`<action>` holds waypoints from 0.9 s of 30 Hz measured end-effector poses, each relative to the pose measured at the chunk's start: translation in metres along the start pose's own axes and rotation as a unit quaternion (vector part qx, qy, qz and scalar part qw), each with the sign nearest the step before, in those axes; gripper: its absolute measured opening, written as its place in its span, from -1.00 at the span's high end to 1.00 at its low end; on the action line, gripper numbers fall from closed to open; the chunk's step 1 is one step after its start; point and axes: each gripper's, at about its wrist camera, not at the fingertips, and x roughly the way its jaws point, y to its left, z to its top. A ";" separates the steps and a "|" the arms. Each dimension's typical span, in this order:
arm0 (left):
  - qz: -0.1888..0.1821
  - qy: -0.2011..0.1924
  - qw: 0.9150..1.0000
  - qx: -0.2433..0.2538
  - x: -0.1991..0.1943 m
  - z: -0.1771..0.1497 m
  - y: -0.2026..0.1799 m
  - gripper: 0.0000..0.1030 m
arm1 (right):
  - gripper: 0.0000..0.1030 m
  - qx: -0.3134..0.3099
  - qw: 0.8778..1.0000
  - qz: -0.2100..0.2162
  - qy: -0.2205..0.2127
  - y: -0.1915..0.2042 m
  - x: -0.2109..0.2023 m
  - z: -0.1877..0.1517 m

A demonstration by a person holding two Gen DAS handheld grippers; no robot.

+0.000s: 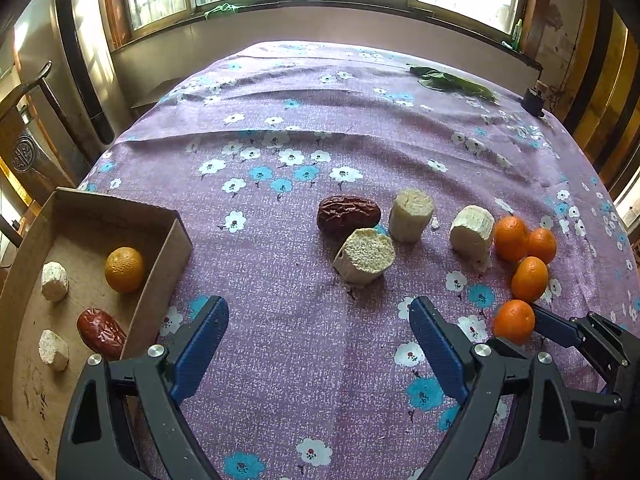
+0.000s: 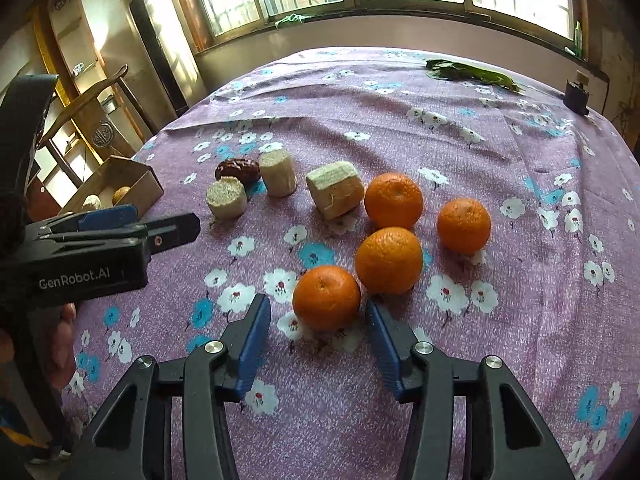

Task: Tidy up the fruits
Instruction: 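Grasp an orange with the right gripper while the left grasps a round yam slice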

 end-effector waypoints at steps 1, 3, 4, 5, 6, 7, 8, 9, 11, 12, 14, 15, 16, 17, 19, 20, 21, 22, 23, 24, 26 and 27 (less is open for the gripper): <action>0.001 0.000 1.000 -0.001 0.002 0.001 -0.001 -0.77 | -0.04 0.000 1.000 0.000 -0.001 0.000 0.002 0.001; 0.004 0.001 1.000 -0.004 0.007 0.004 -0.003 -0.77 | 0.28 -0.007 1.000 -0.011 -0.006 0.001 0.005 0.003; 0.006 0.001 1.000 -0.006 0.009 0.005 -0.003 -0.77 | 0.28 -0.011 1.000 -0.018 -0.007 0.001 0.005 0.003; 0.009 0.002 1.000 -0.007 0.012 0.007 -0.004 -0.77 | 0.29 -0.013 1.000 -0.016 -0.007 0.002 0.004 0.003; 0.010 0.002 1.000 -0.008 0.015 0.009 -0.005 -0.77 | 0.29 -0.014 1.000 -0.015 -0.007 0.001 0.003 0.002; 0.011 0.003 1.000 -0.008 0.017 0.010 -0.005 -0.77 | 0.29 -0.012 1.000 -0.013 -0.008 0.000 0.003 0.001; 0.011 0.002 1.000 -0.007 0.019 0.012 -0.006 -0.77 | 0.29 -0.009 1.000 -0.010 -0.009 -0.001 0.002 0.001; 0.013 0.000 1.000 -0.006 0.021 0.013 -0.007 -0.77 | 0.29 -0.007 1.000 -0.007 -0.009 -0.002 0.002 0.001; 0.018 -0.004 1.000 -0.004 0.025 0.015 -0.008 -0.77 | 0.29 -0.004 1.000 -0.002 -0.010 -0.004 0.002 0.001; 0.018 -0.005 1.000 -0.002 0.027 0.016 -0.009 -0.76 | 0.28 -0.003 1.000 0.000 -0.011 -0.004 0.002 0.000; 0.012 -0.002 1.000 0.003 0.032 0.018 -0.011 -0.39 | 0.28 -0.003 1.000 0.001 -0.012 -0.004 0.002 0.000; 0.001 0.003 1.000 0.007 0.035 0.018 -0.013 -0.27 | 0.28 -0.002 1.000 0.003 -0.012 -0.005 0.002 0.000; -0.010 0.008 1.000 0.011 0.037 0.018 -0.015 0.00 | 0.28 -0.002 1.000 0.003 -0.012 -0.005 0.002 0.000; -0.007 0.004 1.000 0.017 0.037 0.017 -0.018 0.25 | 0.28 -0.002 1.000 0.004 -0.013 -0.005 0.002 0.000; 0.001 0.001 1.000 0.021 0.034 0.015 -0.019 0.33 | 0.28 -0.002 1.000 0.003 -0.013 -0.005 0.002 0.000; -0.005 0.003 1.000 0.015 0.034 0.015 -0.016 0.33 | 0.28 -0.002 1.000 0.003 -0.013 -0.005 0.002 0.000; -0.012 0.003 1.000 0.009 0.032 0.014 -0.013 0.34 | 0.29 -0.002 1.000 0.003 -0.012 -0.005 0.002 0.000; -0.016 0.002 1.000 0.005 0.029 0.013 -0.010 0.34 | 0.29 -0.002 1.000 0.001 -0.012 -0.004 0.001 0.000; -0.019 -0.002 1.000 0.004 0.025 0.011 -0.009 0.34 | 0.29 -0.003 1.000 -0.001 -0.014 -0.004 0.000 -0.001; -0.023 -0.006 1.000 0.003 0.019 0.009 -0.007 0.34 | 0.29 -0.004 1.000 0.000 -0.016 -0.003 -0.002 0.000; -0.030 -0.013 0.999 0.002 0.007 0.005 -0.003 0.34 | 0.29 -0.001 1.000 0.004 -0.023 -0.001 -0.008 0.000; -0.032 -0.016 0.999 0.001 0.001 0.003 -0.001 0.34 | 0.29 0.000 1.000 0.005 -0.026 0.000 -0.010 0.000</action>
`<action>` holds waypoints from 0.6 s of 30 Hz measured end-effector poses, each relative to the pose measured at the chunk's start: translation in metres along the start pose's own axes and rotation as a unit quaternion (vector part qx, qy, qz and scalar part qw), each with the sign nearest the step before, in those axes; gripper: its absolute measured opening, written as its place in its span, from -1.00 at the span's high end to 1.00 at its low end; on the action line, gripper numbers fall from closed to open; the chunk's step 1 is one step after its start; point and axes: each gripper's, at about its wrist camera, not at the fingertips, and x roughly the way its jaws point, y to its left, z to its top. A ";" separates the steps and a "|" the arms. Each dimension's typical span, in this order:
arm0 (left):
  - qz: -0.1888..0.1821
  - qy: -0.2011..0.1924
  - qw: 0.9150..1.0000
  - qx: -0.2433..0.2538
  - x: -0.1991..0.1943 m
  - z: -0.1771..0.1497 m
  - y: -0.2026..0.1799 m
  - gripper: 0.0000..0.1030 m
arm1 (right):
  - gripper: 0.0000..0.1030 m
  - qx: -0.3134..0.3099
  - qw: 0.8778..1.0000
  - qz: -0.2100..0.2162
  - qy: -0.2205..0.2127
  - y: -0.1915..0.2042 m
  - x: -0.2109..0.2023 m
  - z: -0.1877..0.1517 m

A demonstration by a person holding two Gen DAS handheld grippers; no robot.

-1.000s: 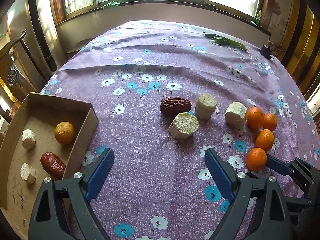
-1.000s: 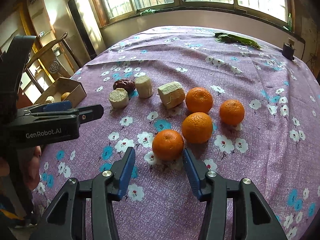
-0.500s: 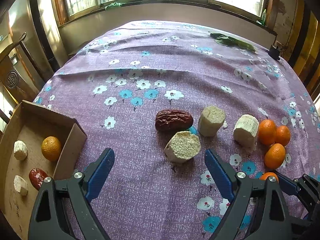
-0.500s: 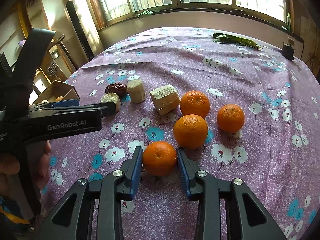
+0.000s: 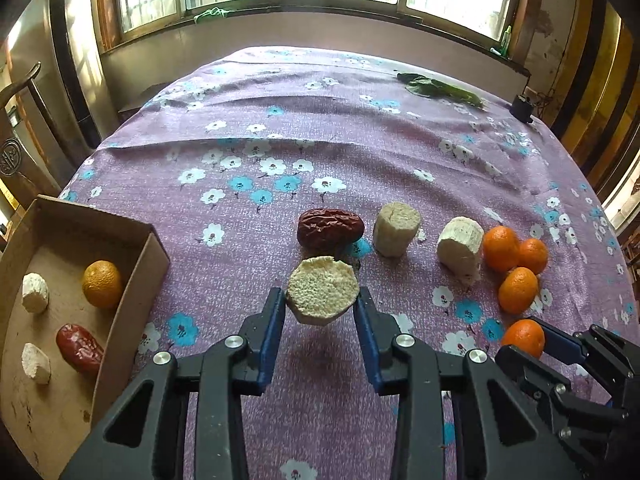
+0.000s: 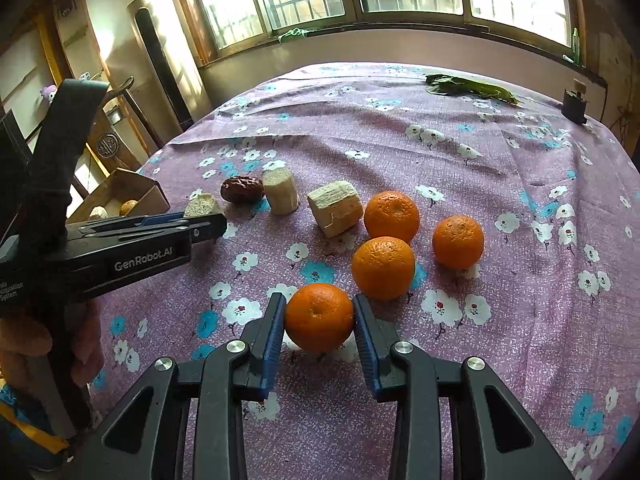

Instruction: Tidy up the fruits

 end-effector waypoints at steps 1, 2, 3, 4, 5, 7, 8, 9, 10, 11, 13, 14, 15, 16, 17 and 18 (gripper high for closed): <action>-0.001 -0.002 1.000 0.000 -0.006 -0.002 0.001 0.34 | 0.29 0.001 1.000 0.001 -0.003 0.001 -0.003 0.000; 0.000 -0.004 1.000 0.001 -0.012 -0.005 0.002 0.34 | 0.29 0.003 1.000 0.003 -0.005 0.002 -0.006 -0.001; 0.002 -0.005 1.000 0.002 -0.017 -0.008 0.003 0.34 | 0.29 0.007 1.000 0.006 -0.008 0.003 -0.009 -0.002; 0.000 -0.007 1.000 0.002 -0.022 -0.010 0.005 0.34 | 0.29 0.010 1.000 0.009 -0.011 0.005 -0.011 -0.003; -0.002 -0.008 1.000 0.002 -0.027 -0.013 0.006 0.34 | 0.29 0.012 1.000 0.011 -0.013 0.007 -0.014 -0.004; 0.008 -0.009 1.000 0.005 -0.035 -0.020 0.008 0.33 | 0.29 0.013 1.000 0.012 -0.015 0.011 -0.018 -0.006; 0.011 -0.011 1.000 0.004 -0.039 -0.023 0.010 0.33 | 0.29 0.013 1.000 0.014 -0.015 0.013 -0.019 -0.008; 0.011 -0.012 1.000 0.004 -0.042 -0.026 0.012 0.33 | 0.29 0.014 1.000 0.016 -0.014 0.016 -0.020 -0.009; 0.014 -0.013 1.000 0.005 -0.046 -0.028 0.013 0.33 | 0.29 0.014 1.000 0.016 -0.014 0.018 -0.020 -0.011; 0.019 -0.015 1.000 0.006 -0.049 -0.031 0.015 0.33 | 0.28 0.014 1.000 0.016 -0.013 0.020 -0.021 -0.012; 0.026 -0.021 0.999 0.008 -0.057 -0.036 0.018 0.33 | 0.28 0.014 1.000 0.018 -0.013 0.024 -0.023 -0.014; 0.030 -0.024 0.999 0.010 -0.060 -0.038 0.021 0.33 | 0.28 0.013 1.000 0.020 -0.013 0.027 -0.023 -0.015; 0.035 -0.027 0.999 0.009 -0.064 -0.040 0.023 0.33 | 0.28 0.013 1.000 0.022 -0.013 0.029 -0.024 -0.015; 0.038 -0.030 0.999 0.009 -0.067 -0.042 0.025 0.33 | 0.28 0.011 1.000 0.023 -0.014 0.033 -0.025 -0.016; 0.041 -0.032 0.999 0.009 -0.071 -0.044 0.027 0.33 | 0.28 0.008 1.000 0.023 -0.014 0.037 -0.026 -0.016; 0.045 -0.034 0.998 0.009 -0.074 -0.045 0.030 0.33 | 0.28 0.005 1.000 0.025 -0.014 0.040 -0.027 -0.016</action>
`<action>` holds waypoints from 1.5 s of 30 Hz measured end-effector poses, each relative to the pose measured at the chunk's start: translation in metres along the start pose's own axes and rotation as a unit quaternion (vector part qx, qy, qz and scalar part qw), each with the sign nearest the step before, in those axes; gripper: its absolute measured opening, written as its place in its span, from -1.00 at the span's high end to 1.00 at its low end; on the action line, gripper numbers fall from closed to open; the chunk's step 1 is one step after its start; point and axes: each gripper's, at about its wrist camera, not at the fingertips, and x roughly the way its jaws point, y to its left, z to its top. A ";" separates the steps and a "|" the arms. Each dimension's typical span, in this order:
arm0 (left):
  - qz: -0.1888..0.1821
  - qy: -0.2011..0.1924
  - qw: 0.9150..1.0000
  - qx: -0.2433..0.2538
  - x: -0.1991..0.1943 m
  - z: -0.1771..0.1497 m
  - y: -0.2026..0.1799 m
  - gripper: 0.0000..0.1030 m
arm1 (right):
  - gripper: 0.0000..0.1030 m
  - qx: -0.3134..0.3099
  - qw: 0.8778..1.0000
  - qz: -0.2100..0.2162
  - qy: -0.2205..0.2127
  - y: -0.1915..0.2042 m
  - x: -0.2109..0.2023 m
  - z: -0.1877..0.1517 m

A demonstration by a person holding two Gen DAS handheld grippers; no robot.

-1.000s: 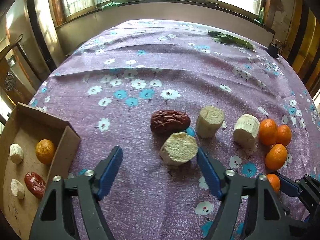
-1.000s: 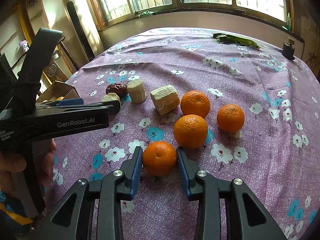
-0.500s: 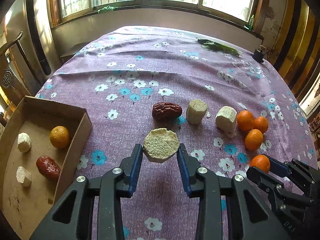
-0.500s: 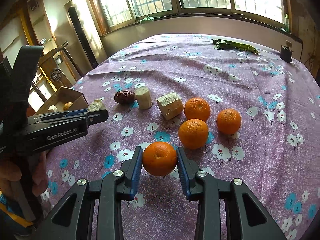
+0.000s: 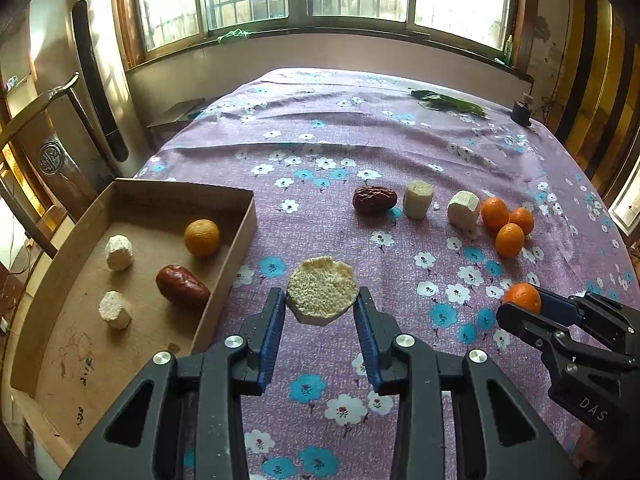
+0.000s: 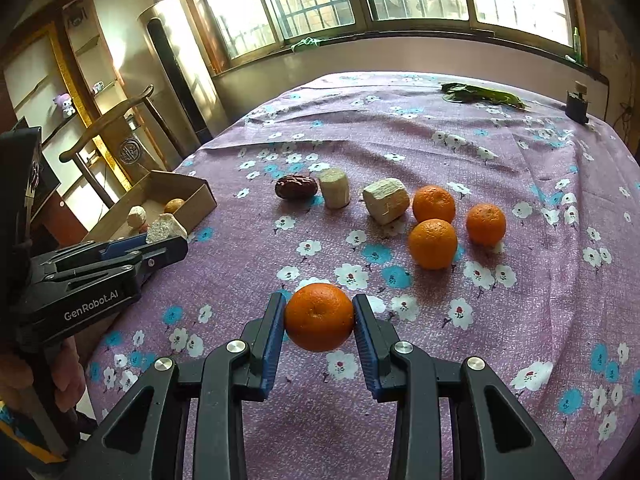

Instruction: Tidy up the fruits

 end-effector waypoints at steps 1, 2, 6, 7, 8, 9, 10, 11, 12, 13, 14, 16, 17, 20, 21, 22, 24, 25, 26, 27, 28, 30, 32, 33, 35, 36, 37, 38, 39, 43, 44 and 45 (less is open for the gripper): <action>0.004 -0.002 1.000 0.000 -0.003 -0.001 0.003 0.33 | 0.28 -0.003 1.000 0.001 0.000 0.003 -0.001 0.000; 0.006 -0.004 1.000 -0.001 -0.005 -0.002 0.006 0.33 | 0.28 -0.006 1.000 0.002 -0.001 0.007 -0.002 0.001; 0.018 -0.010 1.000 -0.011 -0.014 -0.006 0.022 0.33 | 0.28 -0.021 1.000 0.009 -0.001 0.024 -0.003 0.003; 0.021 -0.011 1.000 -0.014 -0.016 -0.007 0.027 0.33 | 0.28 -0.025 1.000 0.010 0.000 0.029 -0.002 0.003; 0.023 -0.012 1.000 -0.017 -0.017 -0.007 0.031 0.33 | 0.28 -0.030 0.999 0.012 0.002 0.034 -0.001 0.004; 0.025 -0.012 0.999 -0.020 -0.018 -0.008 0.035 0.33 | 0.28 -0.034 0.999 0.013 0.002 0.039 0.000 0.004; 0.027 -0.013 0.999 -0.022 -0.020 -0.009 0.040 0.33 | 0.28 -0.038 0.999 0.015 0.004 0.042 0.001 0.004; 0.030 -0.014 0.999 -0.025 -0.021 -0.010 0.044 0.33 | 0.28 -0.042 0.999 0.017 0.005 0.047 0.003 0.005; 0.033 -0.014 0.999 -0.027 -0.022 -0.010 0.048 0.33 | 0.28 -0.045 0.999 0.018 0.006 0.050 0.004 0.006; 0.036 -0.014 0.999 -0.029 -0.023 -0.011 0.053 0.33 | 0.28 -0.048 0.999 0.020 0.006 0.054 0.005 0.007; 0.038 -0.014 0.999 -0.033 -0.024 -0.012 0.058 0.33 | 0.28 -0.051 0.998 0.022 0.006 0.058 0.006 0.007; 0.044 -0.014 0.998 -0.039 -0.026 -0.013 0.068 0.33 | 0.28 -0.058 0.998 0.026 0.009 0.067 0.009 0.009; 0.046 -0.014 0.998 -0.042 -0.027 -0.014 0.072 0.33 | 0.28 -0.062 0.998 0.028 0.010 0.072 0.011 0.010; 0.053 -0.016 0.997 -0.052 -0.031 -0.015 0.086 0.33 | 0.28 -0.074 0.997 0.033 0.013 0.085 0.015 0.012; 0.055 -0.016 0.997 -0.055 -0.032 -0.016 0.090 0.33 | 0.28 -0.079 0.996 0.035 0.015 0.090 0.017 0.013; 0.058 -0.017 0.996 -0.059 -0.033 -0.017 0.095 0.33 | 0.28 -0.082 0.996 0.037 0.016 0.093 0.018 0.014; 0.062 -0.016 0.996 -0.066 -0.034 -0.018 0.104 0.33 | 0.28 -0.090 0.995 0.041 0.016 0.102 0.021 0.017; 0.065 -0.015 0.995 -0.070 -0.034 -0.019 0.109 0.33 | 0.28 -0.094 0.995 0.043 0.016 0.106 0.022 0.018; 0.067 -0.015 0.995 -0.073 -0.035 -0.019 0.113 0.33 | 0.28 -0.098 0.994 0.046 0.017 0.111 0.023 0.019; 0.070 -0.015 0.994 -0.077 -0.036 -0.020 0.118 0.33 | 0.28 -0.102 0.993 0.048 0.018 0.115 0.025 0.020; 0.073 -0.014 0.994 -0.080 -0.036 -0.021 0.123 0.33 | 0.28 -0.107 0.993 0.050 0.019 0.120 0.027 0.021; 0.077 -0.013 0.993 -0.088 -0.036 -0.022 0.132 0.33 | 0.28 -0.115 0.992 0.054 0.021 0.129 0.030 0.023; 0.081 -0.011 0.992 -0.095 -0.035 -0.023 0.141 0.33 | 0.28 -0.123 0.990 0.059 0.022 0.137 0.033 0.025; 0.083 -0.010 0.992 -0.099 -0.034 -0.023 0.146 0.33 | 0.28 -0.126 0.990 0.061 0.023 0.141 0.035 0.026; 0.089 -0.009 0.990 -0.106 -0.033 -0.024 0.156 0.33 | 0.28 -0.135 0.988 0.066 0.025 0.150 0.039 0.028; 0.091 -0.007 0.990 -0.111 -0.033 -0.024 0.161 0.33 | 0.28 -0.138 0.988 0.069 0.026 0.154 0.041 0.029; 0.091 -0.005 0.989 -0.117 -0.032 -0.024 0.167 0.33 | 0.28 -0.142 0.987 0.072 0.028 0.158 0.043 0.030; 0.092 -0.003 0.988 -0.123 -0.031 -0.025 0.173 0.33 | 0.28 -0.146 0.986 0.074 0.029 0.162 0.045 0.032; 0.093 0.001 0.987 -0.130 -0.029 -0.025 0.179 0.33 | 0.28 -0.151 0.985 0.077 0.029 0.167 0.047 0.033; 0.096 0.013 0.984 -0.151 -0.024 -0.029 0.198 0.33 | 0.28 -0.169 0.981 0.091 0.034 0.185 0.056 0.037; 0.096 0.016 0.983 -0.156 -0.022 -0.030 0.202 0.33 | 0.28 -0.174 0.980 0.095 0.036 0.190 0.059 0.038; 0.096 0.019 0.982 -0.160 -0.021 -0.031 0.206 0.33 | 0.28 -0.177 0.978 0.099 0.039 0.194 0.062 0.039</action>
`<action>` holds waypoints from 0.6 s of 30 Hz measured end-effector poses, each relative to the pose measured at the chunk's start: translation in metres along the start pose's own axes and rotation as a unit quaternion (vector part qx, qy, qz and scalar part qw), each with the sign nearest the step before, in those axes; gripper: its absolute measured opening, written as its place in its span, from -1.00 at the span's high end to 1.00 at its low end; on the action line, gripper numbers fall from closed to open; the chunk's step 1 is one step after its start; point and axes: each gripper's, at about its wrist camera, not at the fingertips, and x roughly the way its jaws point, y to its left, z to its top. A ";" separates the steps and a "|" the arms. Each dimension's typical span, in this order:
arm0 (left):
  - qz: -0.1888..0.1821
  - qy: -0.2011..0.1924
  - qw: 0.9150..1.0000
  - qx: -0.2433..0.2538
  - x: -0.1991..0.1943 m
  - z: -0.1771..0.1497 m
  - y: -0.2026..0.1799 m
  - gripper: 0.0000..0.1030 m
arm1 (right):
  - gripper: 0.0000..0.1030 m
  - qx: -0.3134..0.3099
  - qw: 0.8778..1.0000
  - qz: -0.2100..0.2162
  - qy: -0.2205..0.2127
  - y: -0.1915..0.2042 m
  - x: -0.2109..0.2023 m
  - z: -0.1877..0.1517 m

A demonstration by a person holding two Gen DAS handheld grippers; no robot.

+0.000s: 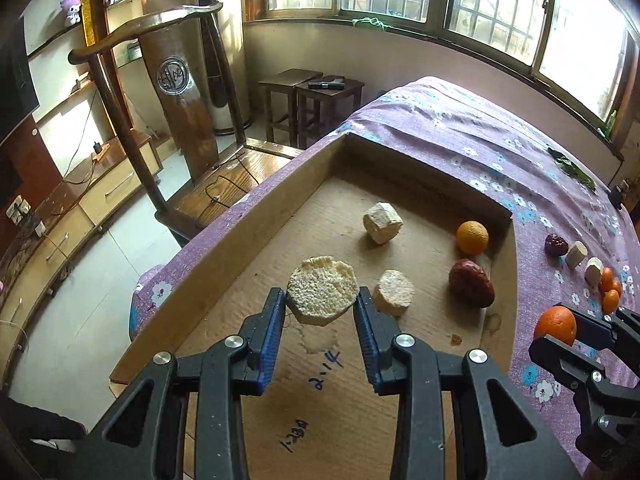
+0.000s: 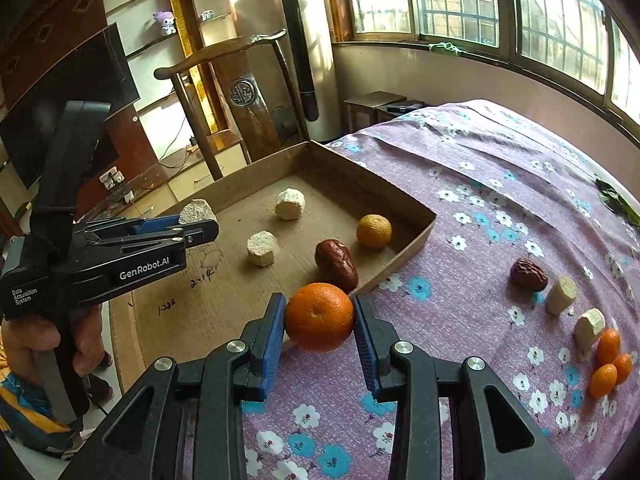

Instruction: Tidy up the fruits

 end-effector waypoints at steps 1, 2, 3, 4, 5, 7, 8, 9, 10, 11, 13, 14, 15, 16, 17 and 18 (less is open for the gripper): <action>0.001 0.003 1.000 -0.003 0.002 0.000 0.002 0.33 | 0.28 -0.004 1.000 0.004 0.003 0.003 0.005 0.002; 0.003 0.005 1.000 -0.004 0.003 0.000 0.004 0.33 | 0.28 -0.008 1.000 0.008 0.006 0.006 0.010 0.004; 0.005 0.008 1.000 -0.004 0.005 0.000 0.005 0.33 | 0.28 -0.012 1.000 0.012 0.010 0.009 0.016 0.006; 0.006 0.011 1.000 -0.004 0.007 0.000 0.006 0.33 | 0.28 -0.015 1.000 0.016 0.015 0.011 0.021 0.007; 0.007 0.013 1.000 -0.003 0.008 0.000 0.007 0.33 | 0.28 -0.018 0.999 0.019 0.020 0.014 0.027 0.009; 0.009 0.017 1.000 -0.002 0.011 0.000 0.006 0.33 | 0.28 -0.025 0.999 0.024 0.030 0.018 0.038 0.011; 0.011 0.020 1.000 -0.001 0.013 0.000 0.005 0.33 | 0.28 -0.028 0.999 0.026 0.035 0.020 0.044 0.013; 0.012 0.021 1.000 -0.001 0.014 0.000 0.005 0.33 | 0.28 -0.030 0.998 0.028 0.039 0.022 0.048 0.014; 0.012 0.023 1.000 -0.001 0.015 0.000 0.006 0.33 | 0.28 -0.033 0.998 0.029 0.043 0.024 0.053 0.015; 0.012 0.024 1.000 -0.001 0.016 0.000 0.006 0.33 | 0.28 -0.037 0.998 0.030 0.047 0.026 0.058 0.016; 0.014 0.026 1.000 0.001 0.017 0.000 0.006 0.33 | 0.28 -0.040 0.997 0.029 0.054 0.028 0.066 0.017; 0.016 0.026 1.000 0.003 0.018 0.001 0.006 0.33 | 0.27 -0.040 0.997 0.029 0.057 0.028 0.069 0.017; 0.018 0.027 0.999 0.004 0.019 0.001 0.005 0.33 | 0.27 -0.040 0.997 0.028 0.058 0.027 0.072 0.017; 0.018 0.029 0.999 0.005 0.020 0.001 0.005 0.33 | 0.27 -0.039 0.997 0.027 0.058 0.027 0.074 0.017; 0.016 0.031 0.999 0.005 0.021 0.001 0.005 0.33 | 0.27 -0.038 0.997 0.027 0.061 0.026 0.077 0.017; 0.014 0.034 0.999 0.003 0.021 0.001 0.005 0.33 | 0.27 -0.038 0.997 0.028 0.063 0.025 0.079 0.017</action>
